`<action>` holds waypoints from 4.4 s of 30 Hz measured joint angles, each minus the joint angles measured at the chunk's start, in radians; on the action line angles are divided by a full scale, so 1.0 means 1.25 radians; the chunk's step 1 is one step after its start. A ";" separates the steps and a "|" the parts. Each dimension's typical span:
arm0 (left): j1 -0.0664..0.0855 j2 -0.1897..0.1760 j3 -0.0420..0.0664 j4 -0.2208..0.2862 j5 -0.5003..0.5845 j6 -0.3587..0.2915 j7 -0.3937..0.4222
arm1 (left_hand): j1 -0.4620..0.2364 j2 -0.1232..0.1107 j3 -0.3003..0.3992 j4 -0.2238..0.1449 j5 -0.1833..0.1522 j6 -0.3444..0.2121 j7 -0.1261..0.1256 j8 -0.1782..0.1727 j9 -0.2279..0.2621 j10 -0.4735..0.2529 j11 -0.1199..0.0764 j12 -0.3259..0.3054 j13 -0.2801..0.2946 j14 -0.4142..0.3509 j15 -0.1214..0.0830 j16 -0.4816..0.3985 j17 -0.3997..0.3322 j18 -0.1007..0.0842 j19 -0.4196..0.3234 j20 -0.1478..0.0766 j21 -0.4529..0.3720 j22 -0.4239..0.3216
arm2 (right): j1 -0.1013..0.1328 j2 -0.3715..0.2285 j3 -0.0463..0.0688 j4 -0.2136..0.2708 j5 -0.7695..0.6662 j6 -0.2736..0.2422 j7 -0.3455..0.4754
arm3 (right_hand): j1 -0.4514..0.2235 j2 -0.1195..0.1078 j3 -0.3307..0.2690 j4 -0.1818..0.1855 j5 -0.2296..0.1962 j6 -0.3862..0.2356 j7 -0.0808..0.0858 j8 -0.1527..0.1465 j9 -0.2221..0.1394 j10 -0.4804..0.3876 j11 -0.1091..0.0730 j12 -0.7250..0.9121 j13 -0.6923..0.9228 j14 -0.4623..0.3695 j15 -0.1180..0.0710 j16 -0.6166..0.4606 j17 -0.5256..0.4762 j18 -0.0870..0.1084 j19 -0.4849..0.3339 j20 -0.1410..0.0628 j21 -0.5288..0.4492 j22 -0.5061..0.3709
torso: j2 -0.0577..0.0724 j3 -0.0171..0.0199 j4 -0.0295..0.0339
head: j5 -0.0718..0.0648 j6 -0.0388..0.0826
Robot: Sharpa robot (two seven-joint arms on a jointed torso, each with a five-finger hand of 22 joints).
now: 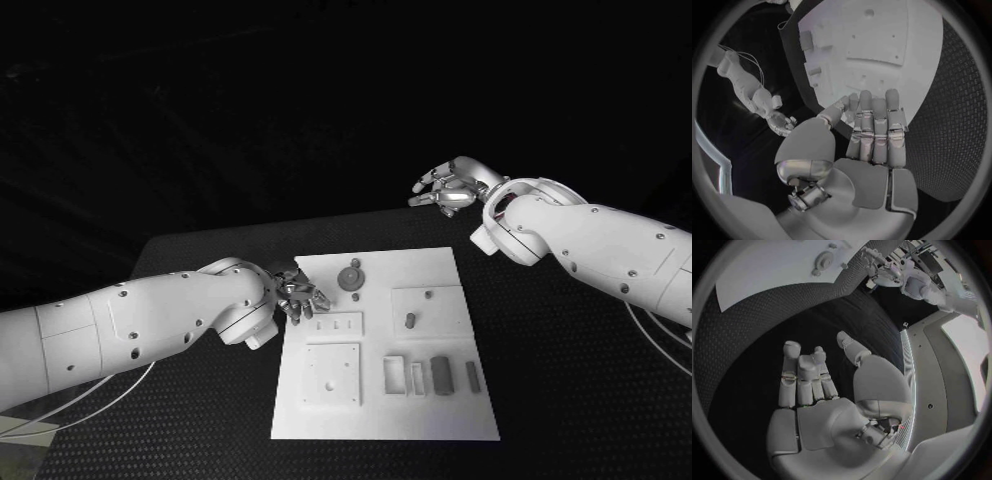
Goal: Assemble the parts on the task board
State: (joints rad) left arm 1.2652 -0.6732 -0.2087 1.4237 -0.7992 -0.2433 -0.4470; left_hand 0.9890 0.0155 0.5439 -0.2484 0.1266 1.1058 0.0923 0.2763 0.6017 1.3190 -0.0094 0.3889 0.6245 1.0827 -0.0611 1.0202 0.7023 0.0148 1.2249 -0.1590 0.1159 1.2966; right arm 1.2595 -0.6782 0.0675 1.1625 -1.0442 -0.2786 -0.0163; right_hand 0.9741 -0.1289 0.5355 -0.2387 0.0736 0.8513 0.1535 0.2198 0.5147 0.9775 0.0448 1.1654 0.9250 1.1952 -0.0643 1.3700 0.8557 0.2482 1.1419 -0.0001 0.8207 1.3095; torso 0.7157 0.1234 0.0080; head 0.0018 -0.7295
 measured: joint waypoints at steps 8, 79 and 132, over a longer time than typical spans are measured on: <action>0.000 0.033 0.000 -0.021 -0.031 0.000 -0.014 | -0.008 0.002 -0.001 -0.001 0.023 0.011 -0.012 0.000 -0.001 0.023 -0.021 0.082 0.057 0.028 -0.034 0.089 0.022 0.000 0.040 -0.026 0.061 0.009 | 0.000 0.004 0.000 -0.001 0.000 0.001 0.000 | 0.000 0.000 0.000 0.000 0.000 0.000 0.000 0.000 0.000 0.000 0.000 0.000 0.000 0.000 0.000 0.000 0.000 0.000 0.000 0.000 0.000 0.000 | 0.000 -0.0005 0.0005 | -0.002 -0.004; -0.028 0.087 -0.007 -0.068 -0.115 0.059 -0.081 | -0.044 0.025 -0.014 0.003 0.035 -0.004 -0.041 0.000 -0.001 0.011 -0.062 0.392 0.176 0.030 -0.062 0.327 0.013 0.000 0.043 -0.057 0.338 0.009 | 0.000 0.006 0.000 -0.005 0.024 0.003 0.012 | -0.018 -0.005 0.027 0.004 0.000 -0.042 0.033 -0.013 -0.008 -0.092 0.031 -0.196 -0.177 -0.134 0.036 -0.271 -0.133 0.007 -0.174 0.068 -0.184 -0.071 | 0.001 -0.0013 -0.0002 | 0.002 -0.023; -0.032 0.087 -0.009 -0.064 -0.114 0.058 -0.081 | -0.052 0.016 -0.006 0.006 0.025 -0.004 -0.041 0.004 0.001 0.008 -0.060 0.411 0.176 0.031 -0.066 0.343 0.010 0.000 0.050 -0.061 0.356 0.009 | 0.000 0.007 -0.001 -0.010 0.098 0.004 0.038 | -0.015 -0.002 0.012 0.001 0.000 -0.079 0.033 0.005 -0.008 -0.100 0.074 -0.440 -0.495 -0.238 0.146 -0.686 -0.246 -0.038 -0.385 0.144 -0.381 -0.126 | 0.000 -0.0012 0.0004 | 0.001 -0.029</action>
State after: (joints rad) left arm 1.2248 -0.5650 -0.2195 1.3436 -0.9422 -0.1709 -0.5482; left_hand 0.9244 0.0349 0.5359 -0.2412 0.1577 1.1008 0.0412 0.2817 0.6033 1.3289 -0.0842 0.9022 0.8451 1.1218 -0.1433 1.4489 0.7151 0.0145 1.2871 -0.2358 0.5612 1.3075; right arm 1.2595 -0.6697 0.0665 1.1506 -0.9212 -0.2730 0.0312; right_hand 0.9560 -0.1314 0.5506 -0.2371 0.0736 0.7527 0.1945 0.2255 0.5046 0.8525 0.1377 0.6156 0.3063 0.8974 0.1187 0.5129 0.5482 0.2003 0.6607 0.1799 0.3443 1.1517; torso 0.7161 0.1220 0.0084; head 0.0026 -0.7660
